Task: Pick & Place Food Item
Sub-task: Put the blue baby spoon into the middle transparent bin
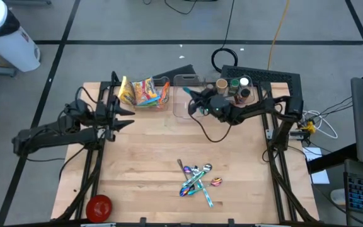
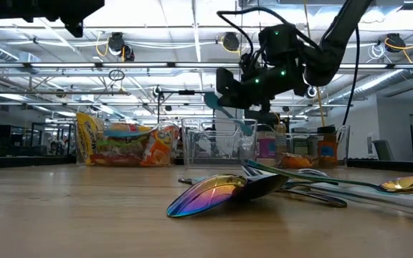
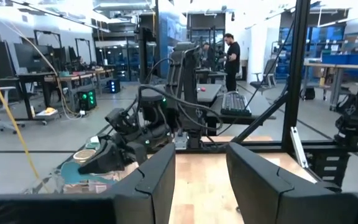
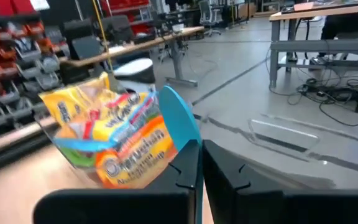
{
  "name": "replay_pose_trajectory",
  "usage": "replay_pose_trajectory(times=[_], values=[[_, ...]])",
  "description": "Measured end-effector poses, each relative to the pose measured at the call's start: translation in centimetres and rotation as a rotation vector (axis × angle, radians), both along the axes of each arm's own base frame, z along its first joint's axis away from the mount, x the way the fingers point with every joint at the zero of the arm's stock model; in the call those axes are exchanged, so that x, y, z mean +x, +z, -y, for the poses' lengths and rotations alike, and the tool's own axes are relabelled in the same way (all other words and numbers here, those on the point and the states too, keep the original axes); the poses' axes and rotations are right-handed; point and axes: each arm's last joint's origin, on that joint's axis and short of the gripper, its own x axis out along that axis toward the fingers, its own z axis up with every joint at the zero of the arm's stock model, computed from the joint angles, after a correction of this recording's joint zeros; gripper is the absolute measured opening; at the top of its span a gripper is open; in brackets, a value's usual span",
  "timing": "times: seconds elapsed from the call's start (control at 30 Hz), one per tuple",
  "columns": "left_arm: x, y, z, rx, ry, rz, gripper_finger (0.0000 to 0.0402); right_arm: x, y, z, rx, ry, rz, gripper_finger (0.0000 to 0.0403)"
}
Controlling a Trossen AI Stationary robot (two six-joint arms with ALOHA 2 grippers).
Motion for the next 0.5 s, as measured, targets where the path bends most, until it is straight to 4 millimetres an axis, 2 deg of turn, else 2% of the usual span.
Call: replay_pose_trajectory(times=[0.23,0.5], values=[[1.03,-0.27,-0.32,-0.004,0.001,-0.028,0.0152,-0.02,-0.55,0.03,-0.006,0.001,-0.066,0.0024],[1.04,-0.27,-0.33,-0.012,0.001,-0.027,0.0152,0.11,-0.53,-0.42,-0.054,0.101,-0.138,0.0100]])
